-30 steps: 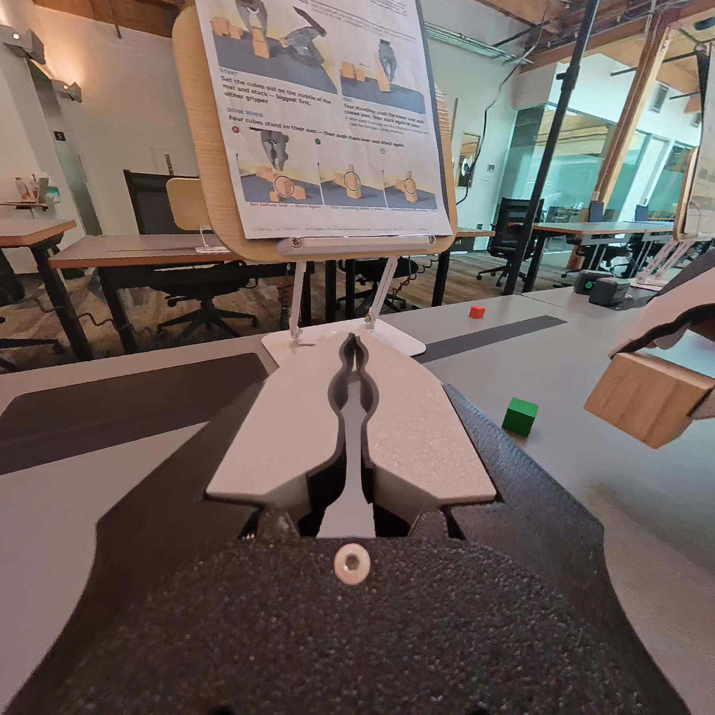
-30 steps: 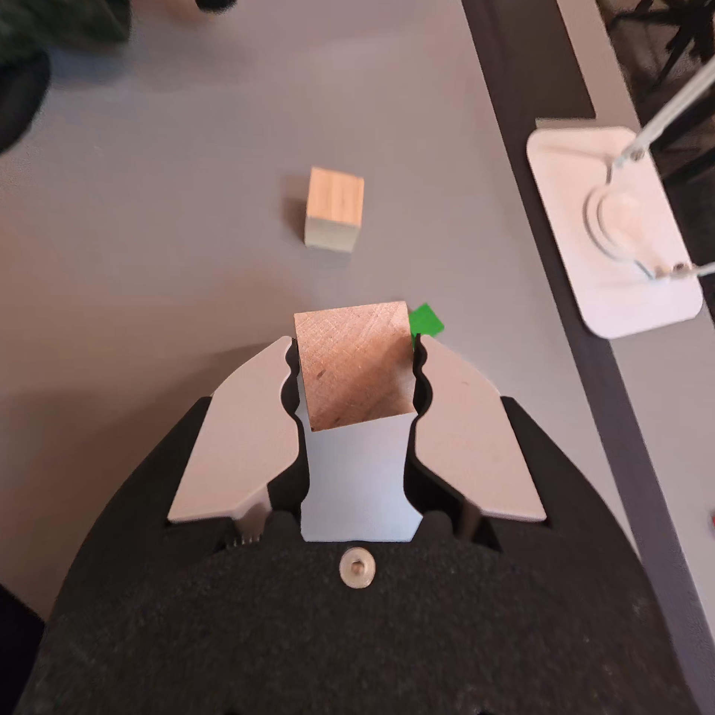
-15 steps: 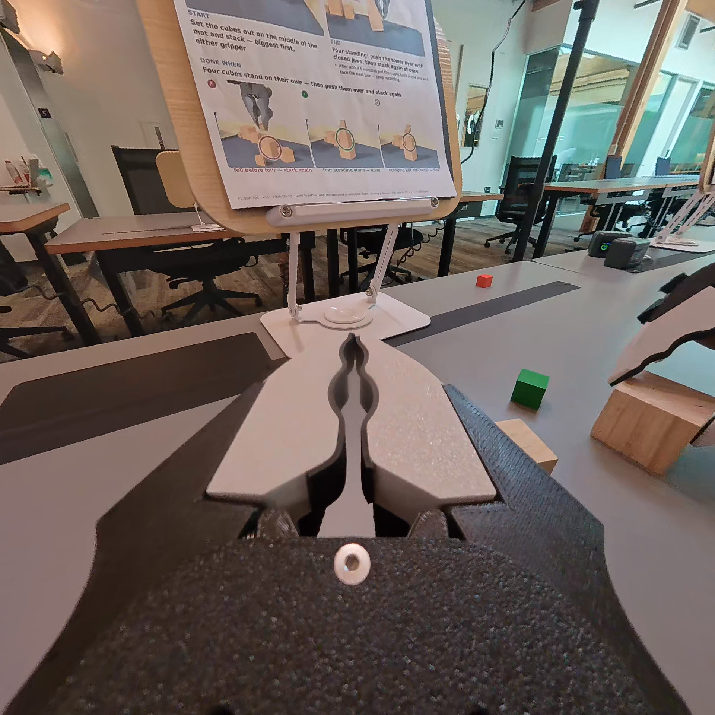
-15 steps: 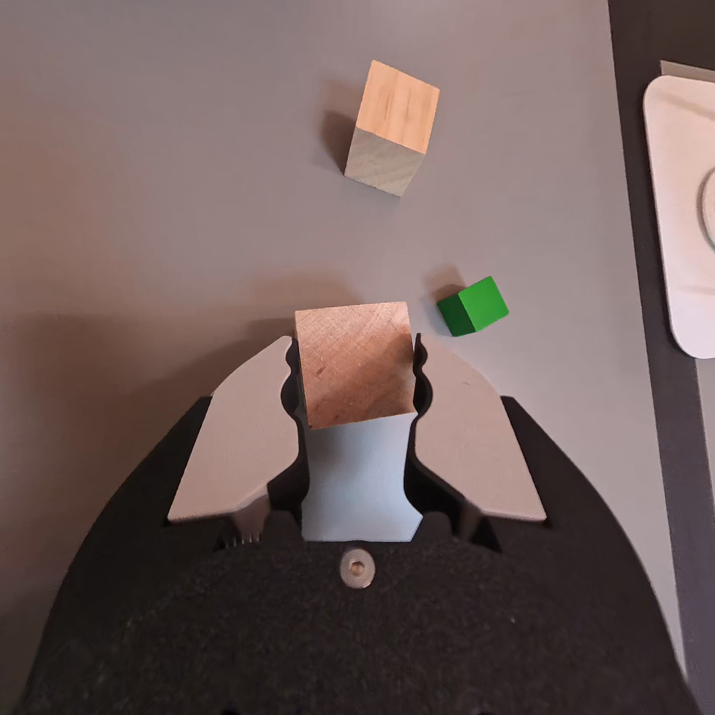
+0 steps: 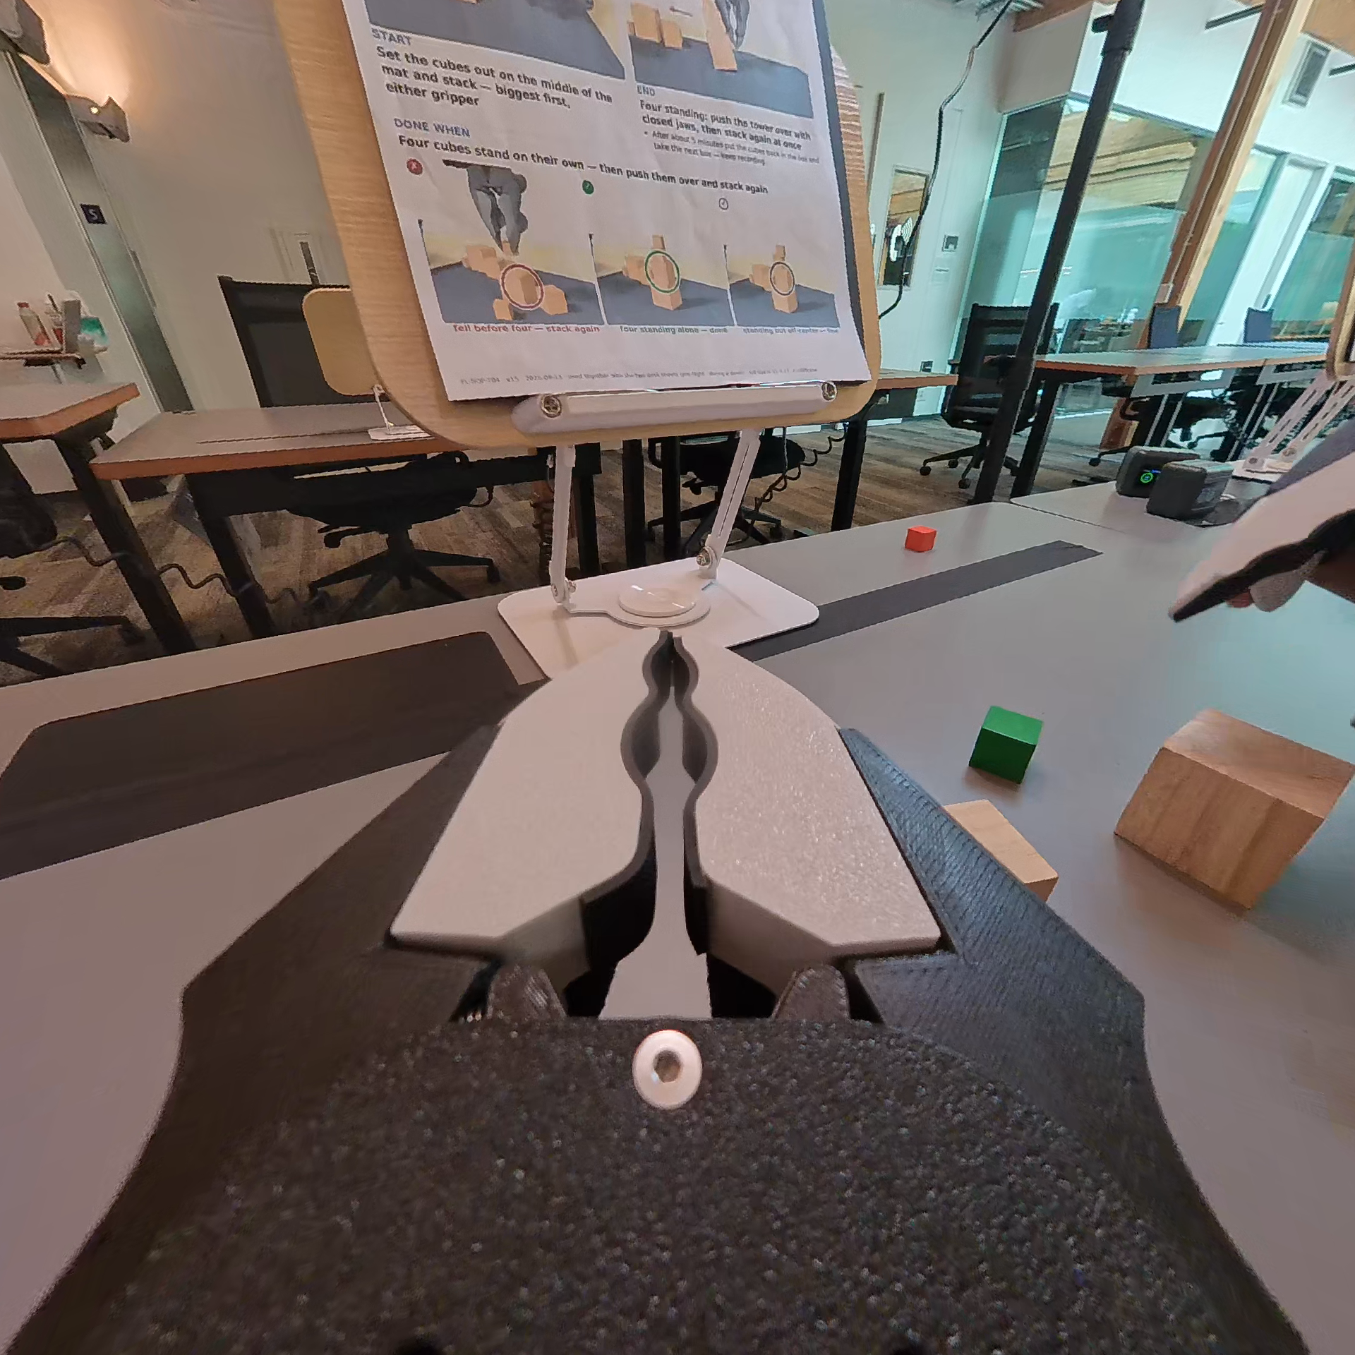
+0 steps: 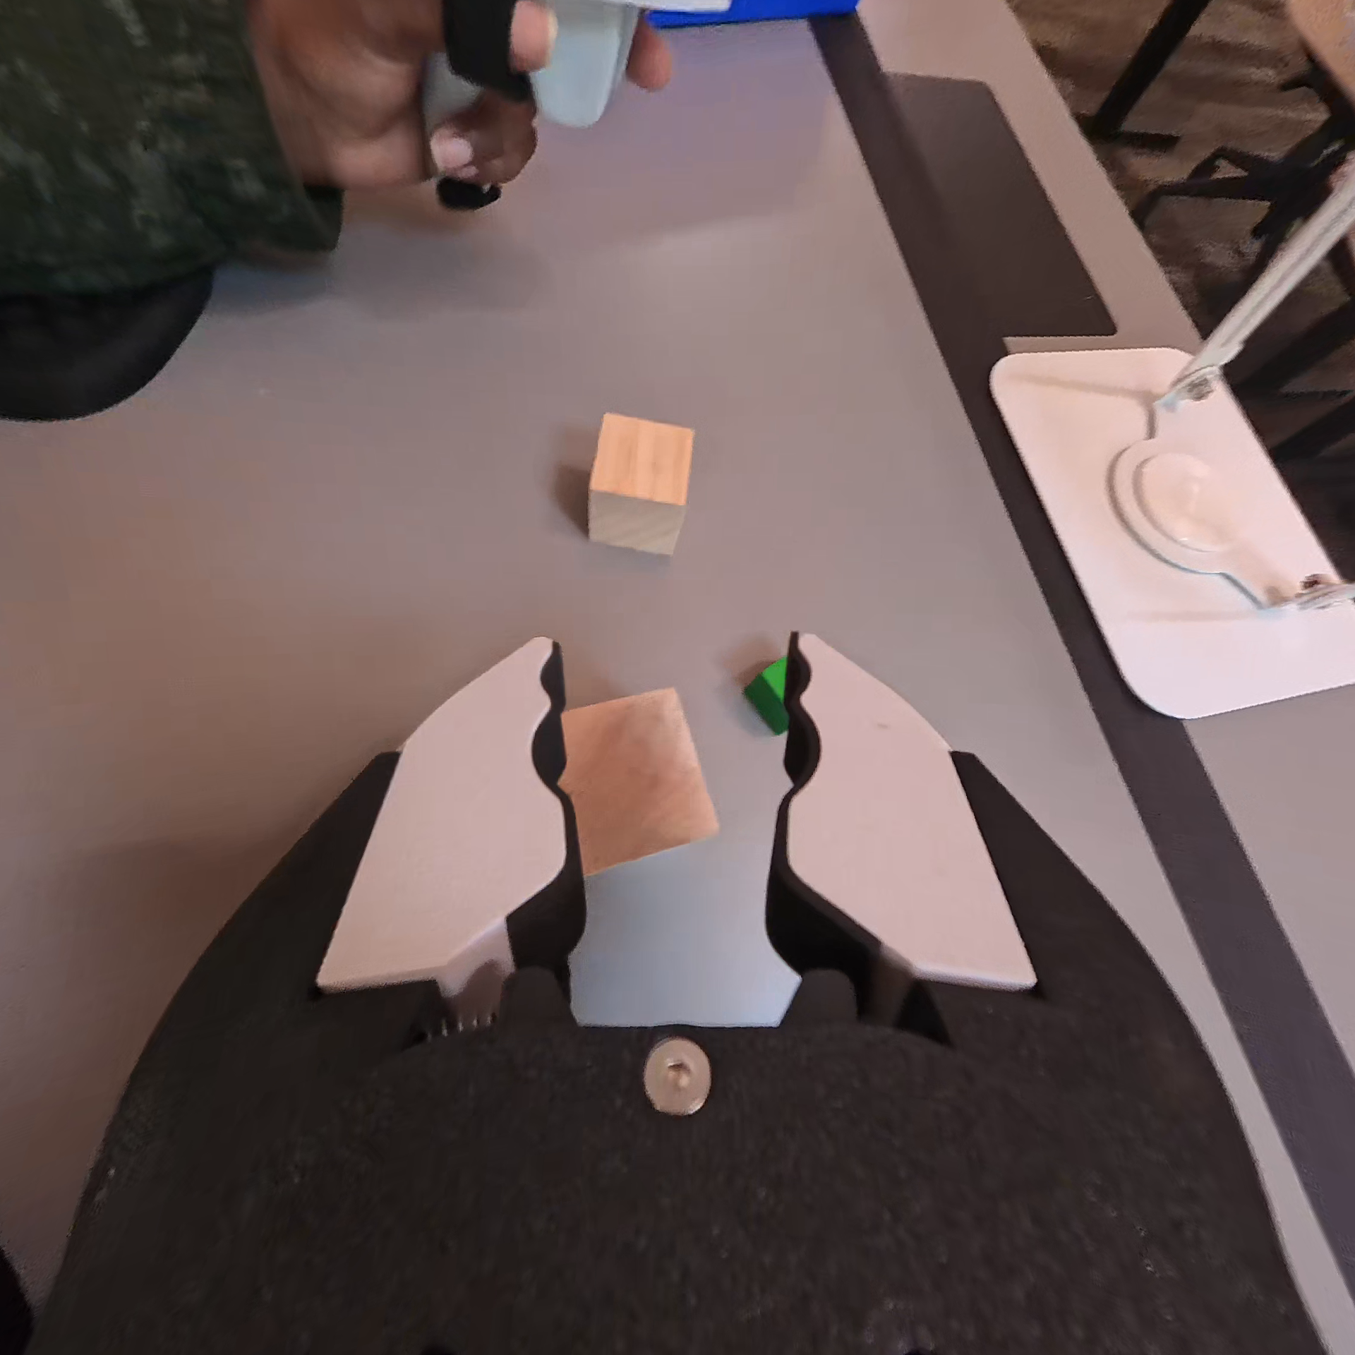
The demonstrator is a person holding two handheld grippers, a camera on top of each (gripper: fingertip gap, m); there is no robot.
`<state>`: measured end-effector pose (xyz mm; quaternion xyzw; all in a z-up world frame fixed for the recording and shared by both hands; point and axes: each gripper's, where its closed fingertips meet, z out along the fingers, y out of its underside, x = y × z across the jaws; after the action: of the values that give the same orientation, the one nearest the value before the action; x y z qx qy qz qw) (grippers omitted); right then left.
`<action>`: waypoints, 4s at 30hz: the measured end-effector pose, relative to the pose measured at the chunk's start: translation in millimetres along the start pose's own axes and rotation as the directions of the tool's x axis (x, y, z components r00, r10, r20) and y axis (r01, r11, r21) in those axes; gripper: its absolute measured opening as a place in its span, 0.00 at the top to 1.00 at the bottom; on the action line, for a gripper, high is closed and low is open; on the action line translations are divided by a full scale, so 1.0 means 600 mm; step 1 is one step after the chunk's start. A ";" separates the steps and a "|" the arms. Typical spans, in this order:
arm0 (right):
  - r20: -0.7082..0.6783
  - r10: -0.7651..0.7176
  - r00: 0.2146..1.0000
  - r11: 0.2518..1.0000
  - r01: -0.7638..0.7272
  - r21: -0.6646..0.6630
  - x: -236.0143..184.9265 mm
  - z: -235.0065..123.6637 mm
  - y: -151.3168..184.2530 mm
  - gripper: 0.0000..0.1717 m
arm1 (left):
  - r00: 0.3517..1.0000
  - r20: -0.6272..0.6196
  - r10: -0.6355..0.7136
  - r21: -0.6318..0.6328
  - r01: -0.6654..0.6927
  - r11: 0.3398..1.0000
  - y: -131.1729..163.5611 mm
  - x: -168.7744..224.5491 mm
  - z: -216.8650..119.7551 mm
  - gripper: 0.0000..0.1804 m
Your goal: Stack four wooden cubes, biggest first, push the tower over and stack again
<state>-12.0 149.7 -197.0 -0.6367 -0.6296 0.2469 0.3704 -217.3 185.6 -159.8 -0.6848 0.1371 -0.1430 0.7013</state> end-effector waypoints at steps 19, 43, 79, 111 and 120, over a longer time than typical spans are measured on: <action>-0.009 0.086 0.996 0.842 -0.077 -0.534 -0.027 0.215 -0.013 0.75 | 1.000 0.024 0.003 0.002 -0.003 1.000 -0.007 -0.011 -0.002 1.00; 0.204 -0.112 0.973 0.881 0.192 -0.433 -0.018 -0.029 0.037 0.75 | 0.954 -0.296 -0.043 0.014 0.049 0.999 -0.010 0.074 -0.008 1.00; 0.272 -0.131 0.953 0.833 0.255 -0.492 0.098 0.068 0.082 0.74 | 0.906 -0.422 -0.022 0.005 0.027 1.000 -0.003 0.113 -0.013 1.00; 0.198 -0.081 0.977 0.836 0.175 -0.521 -0.008 -0.057 0.006 0.84 | 0.895 -0.445 -0.024 -0.001 0.026 1.000 0.003 0.121 -0.006 1.00; 0.182 -0.054 0.982 0.828 0.146 -0.542 -0.017 -0.048 0.021 0.84 | 0.900 -0.435 -0.018 -0.001 0.019 1.000 0.002 0.121 -0.010 1.00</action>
<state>17.6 135.8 -190.8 -0.6608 -0.7340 0.0849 0.1317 -152.7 152.2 -161.1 -0.6358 0.2835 -0.2991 0.6526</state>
